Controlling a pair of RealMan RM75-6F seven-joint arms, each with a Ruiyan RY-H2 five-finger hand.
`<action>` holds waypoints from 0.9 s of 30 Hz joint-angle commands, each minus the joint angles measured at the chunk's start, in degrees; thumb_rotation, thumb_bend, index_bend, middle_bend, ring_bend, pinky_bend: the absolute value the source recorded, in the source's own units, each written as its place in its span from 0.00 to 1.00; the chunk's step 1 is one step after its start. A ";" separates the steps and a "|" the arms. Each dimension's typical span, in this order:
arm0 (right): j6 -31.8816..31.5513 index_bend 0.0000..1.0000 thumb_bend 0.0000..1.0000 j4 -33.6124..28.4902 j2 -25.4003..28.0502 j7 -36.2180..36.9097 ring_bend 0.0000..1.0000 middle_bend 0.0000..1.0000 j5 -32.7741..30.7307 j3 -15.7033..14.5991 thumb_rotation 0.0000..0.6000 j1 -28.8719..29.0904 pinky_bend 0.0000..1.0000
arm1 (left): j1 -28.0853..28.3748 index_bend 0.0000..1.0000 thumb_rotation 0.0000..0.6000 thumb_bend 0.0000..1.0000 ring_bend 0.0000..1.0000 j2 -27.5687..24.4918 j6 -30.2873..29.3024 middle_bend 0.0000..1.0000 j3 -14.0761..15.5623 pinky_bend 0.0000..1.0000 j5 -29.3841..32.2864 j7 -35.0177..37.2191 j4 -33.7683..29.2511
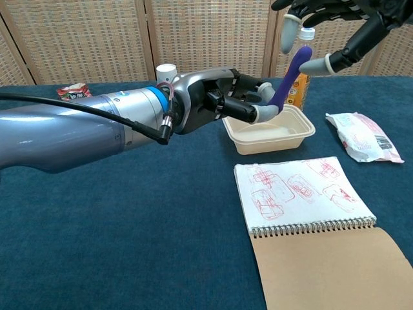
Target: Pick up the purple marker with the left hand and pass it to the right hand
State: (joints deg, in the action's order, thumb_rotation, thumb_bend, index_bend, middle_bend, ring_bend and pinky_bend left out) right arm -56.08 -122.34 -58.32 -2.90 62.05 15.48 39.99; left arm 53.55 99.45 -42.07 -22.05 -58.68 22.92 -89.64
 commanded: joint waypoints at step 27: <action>-0.18 0.53 0.48 0.29 -0.47 -0.70 0.00 0.09 -0.85 -0.44 1.00 0.70 0.00 | -0.12 0.70 1.00 0.55 0.00 0.56 0.77 0.00 0.27 0.00 -0.23 0.35 0.49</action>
State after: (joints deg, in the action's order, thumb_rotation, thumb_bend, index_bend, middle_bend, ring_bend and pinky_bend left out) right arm -56.27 -122.09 -58.77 -3.56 61.23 15.08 40.67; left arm 53.43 100.00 -41.30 -21.79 -58.90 23.28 -89.14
